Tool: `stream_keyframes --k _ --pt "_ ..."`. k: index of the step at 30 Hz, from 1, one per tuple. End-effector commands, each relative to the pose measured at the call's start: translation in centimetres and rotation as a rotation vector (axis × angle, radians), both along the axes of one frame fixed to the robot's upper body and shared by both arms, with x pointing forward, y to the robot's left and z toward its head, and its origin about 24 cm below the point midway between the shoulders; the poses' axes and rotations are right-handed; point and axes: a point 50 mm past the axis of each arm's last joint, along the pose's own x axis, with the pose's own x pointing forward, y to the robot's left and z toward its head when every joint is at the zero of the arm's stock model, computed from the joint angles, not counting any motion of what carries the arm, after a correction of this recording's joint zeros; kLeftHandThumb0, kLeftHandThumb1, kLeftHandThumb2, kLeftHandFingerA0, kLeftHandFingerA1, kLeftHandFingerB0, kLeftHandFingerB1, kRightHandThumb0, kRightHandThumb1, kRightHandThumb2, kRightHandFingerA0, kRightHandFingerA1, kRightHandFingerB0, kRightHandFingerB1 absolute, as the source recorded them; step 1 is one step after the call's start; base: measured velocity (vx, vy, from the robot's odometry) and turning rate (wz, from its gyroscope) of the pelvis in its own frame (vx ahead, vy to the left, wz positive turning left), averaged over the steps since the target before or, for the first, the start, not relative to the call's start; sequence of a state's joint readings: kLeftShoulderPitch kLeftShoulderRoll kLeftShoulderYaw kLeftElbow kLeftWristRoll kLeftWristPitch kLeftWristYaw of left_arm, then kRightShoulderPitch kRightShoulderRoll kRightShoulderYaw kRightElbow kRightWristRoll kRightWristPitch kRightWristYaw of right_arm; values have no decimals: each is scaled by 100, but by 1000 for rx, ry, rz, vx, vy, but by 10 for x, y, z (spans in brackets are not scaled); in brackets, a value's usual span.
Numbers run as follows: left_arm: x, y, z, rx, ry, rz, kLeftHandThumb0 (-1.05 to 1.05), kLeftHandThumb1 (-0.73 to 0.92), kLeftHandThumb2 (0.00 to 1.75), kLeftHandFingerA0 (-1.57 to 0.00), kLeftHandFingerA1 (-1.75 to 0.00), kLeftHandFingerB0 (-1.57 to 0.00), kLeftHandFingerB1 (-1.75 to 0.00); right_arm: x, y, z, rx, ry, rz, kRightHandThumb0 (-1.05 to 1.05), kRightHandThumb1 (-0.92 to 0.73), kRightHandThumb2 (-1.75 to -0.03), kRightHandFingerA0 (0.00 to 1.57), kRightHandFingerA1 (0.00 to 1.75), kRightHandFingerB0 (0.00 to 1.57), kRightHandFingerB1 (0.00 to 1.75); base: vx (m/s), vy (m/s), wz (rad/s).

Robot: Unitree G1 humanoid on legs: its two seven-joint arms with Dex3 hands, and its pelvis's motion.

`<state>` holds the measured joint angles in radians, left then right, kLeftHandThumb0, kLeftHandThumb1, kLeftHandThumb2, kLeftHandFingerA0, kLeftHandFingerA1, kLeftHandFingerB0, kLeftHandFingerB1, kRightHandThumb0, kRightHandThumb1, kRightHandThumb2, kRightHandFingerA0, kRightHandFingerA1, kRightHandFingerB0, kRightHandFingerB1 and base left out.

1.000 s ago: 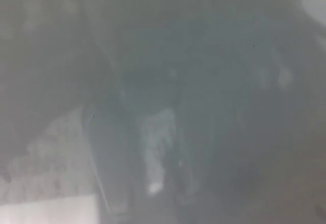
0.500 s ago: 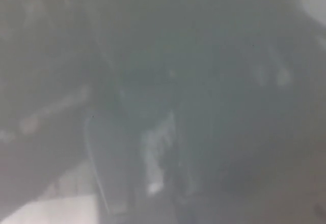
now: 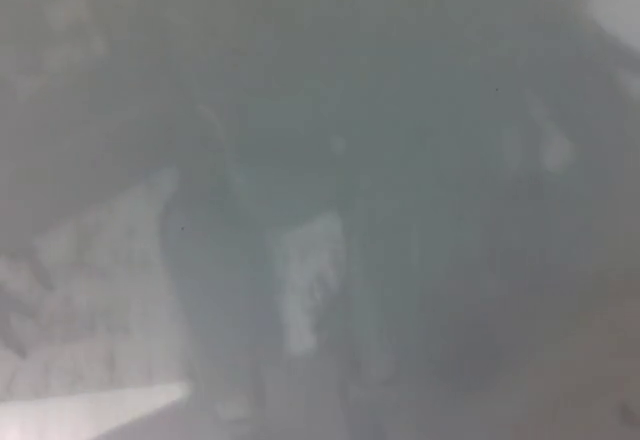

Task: A white board is being place on the right hand side and parallel to the robot and the robot uses its left hand to grab on the leftside of the whiteboard and drag the whiteboard from the right hand side to the left hand side

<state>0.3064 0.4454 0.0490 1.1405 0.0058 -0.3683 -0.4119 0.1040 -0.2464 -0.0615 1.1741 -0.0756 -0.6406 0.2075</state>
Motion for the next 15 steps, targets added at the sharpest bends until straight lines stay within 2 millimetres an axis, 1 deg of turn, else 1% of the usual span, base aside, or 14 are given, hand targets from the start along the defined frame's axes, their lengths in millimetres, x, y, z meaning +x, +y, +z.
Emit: stream_keyframes --k 1,2,3,4,5,6,8,9,10,11,12,13,15 --pt "10 7 7 42 -26 -63 -66 63 92 -28 -48 -2 -29 7 -5 5 -48 -32 16 -60 -73 -78 64 120 37 78 0 0 0" --pt "13 7 7 50 -29 -70 -34 51 104 -1 -46 -1 -47 8 -5 5 -63 -31 22 -60 -74 -77 65 118 38 77 0 0 0" --pt "14 8 7 56 -26 -68 -66 64 89 -24 -45 -5 -30 9 -5 5 -61 -33 22 -62 -74 -78 63 116 36 76 0 0 0" --pt "14 8 6 58 -24 -67 -66 64 89 -24 -45 -5 -30 9 -5 5 -60 -33 21 -62 -74 -78 63 116 36 76 0 0 0" --pt "15 8 6 54 -31 -50 -61 73 64 -29 -33 -10 -22 10 -5 6 -55 -35 19 -59 -72 -79 61 115 37 77 0 0 0" --pt "17 8 6 41 -36 -28 -33 50 103 -1 -46 -1 -47 10 -5 5 -32 -34 4 -58 -71 -79 58 118 37 79 0 0 0" --pt "18 8 7 24 -40 -35 -33 50 103 -1 -46 -1 -47 9 -6 5 -12 -32 -14 -58 -70 -79 59 120 36 79 0 0 0" --pt "19 8 8 29 -43 -45 -65 62 87 -24 -45 -5 -30 9 -6 5 -23 -34 -8 -59 -70 -79 60 120 37 80 0 0 0" --pt "19 8 8 29 -43 -46 -65 62 87 -24 -45 -5 -30 9 -6 5 -24 -34 -7 -59 -70 -79 60 120 37 80 0 0 0" --pt "18 8 8 14 -40 -28 -60 72 63 -28 -33 -10 -21 9 -6 5 -29 -36 -9 -60 -69 -82 63 118 38 79 0 0 0" --pt "18 9 8 15 -40 -29 -65 61 89 -30 -49 -4 -29 10 -6 5 -28 -34 -10 -59 -69 -80 63 119 38 79 0 0 0" --pt "18 9 8 18 -40 -36 -65 62 87 -23 -45 -5 -29 10 -6 5 -31 -36 -10 -60 -69 -80 63 118 38 79 0 0 0" --pt "18 9 8 19 -39 -38 -65 62 87 -23 -45 -5 -29 10 -6 5 -32 -37 -9 -60 -69 -80 63 118 38 79 0 0 0"
